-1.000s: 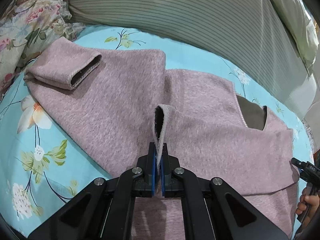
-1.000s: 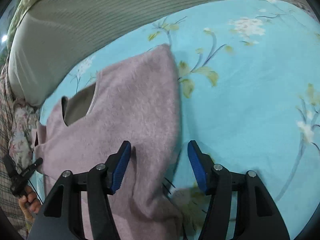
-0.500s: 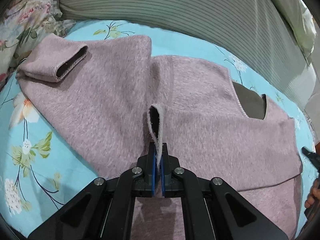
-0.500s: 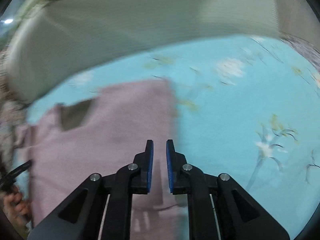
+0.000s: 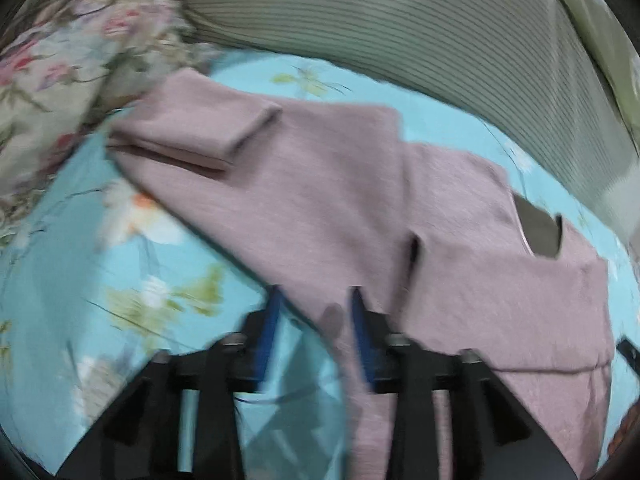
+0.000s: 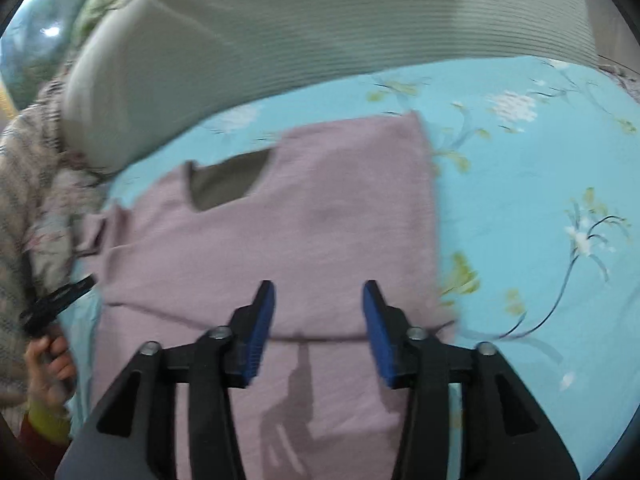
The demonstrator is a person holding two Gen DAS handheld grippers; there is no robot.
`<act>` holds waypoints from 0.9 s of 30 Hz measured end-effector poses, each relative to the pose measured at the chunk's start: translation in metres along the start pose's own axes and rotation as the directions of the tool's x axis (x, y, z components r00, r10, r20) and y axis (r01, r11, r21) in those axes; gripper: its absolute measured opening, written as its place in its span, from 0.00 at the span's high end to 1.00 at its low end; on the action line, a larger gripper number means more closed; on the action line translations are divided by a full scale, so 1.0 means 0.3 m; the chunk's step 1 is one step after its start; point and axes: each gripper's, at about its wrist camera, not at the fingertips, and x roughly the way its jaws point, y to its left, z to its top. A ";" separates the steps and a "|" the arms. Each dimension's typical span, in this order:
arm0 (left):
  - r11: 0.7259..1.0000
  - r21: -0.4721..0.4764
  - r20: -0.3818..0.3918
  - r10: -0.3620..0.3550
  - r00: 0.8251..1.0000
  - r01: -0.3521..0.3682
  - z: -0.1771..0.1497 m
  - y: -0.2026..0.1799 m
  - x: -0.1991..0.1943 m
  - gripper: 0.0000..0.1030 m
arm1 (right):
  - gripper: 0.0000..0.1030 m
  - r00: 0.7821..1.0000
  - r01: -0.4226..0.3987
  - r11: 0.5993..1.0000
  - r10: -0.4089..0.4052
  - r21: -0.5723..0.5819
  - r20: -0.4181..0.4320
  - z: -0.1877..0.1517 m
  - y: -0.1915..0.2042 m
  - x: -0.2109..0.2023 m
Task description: Fold small clothes
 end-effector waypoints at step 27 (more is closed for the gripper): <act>0.995 0.032 0.091 0.086 0.992 -0.089 0.262 0.102 0.038 0.96 | 0.46 0.982 -0.166 0.986 0.168 0.033 -0.086 -0.146 0.168 -0.008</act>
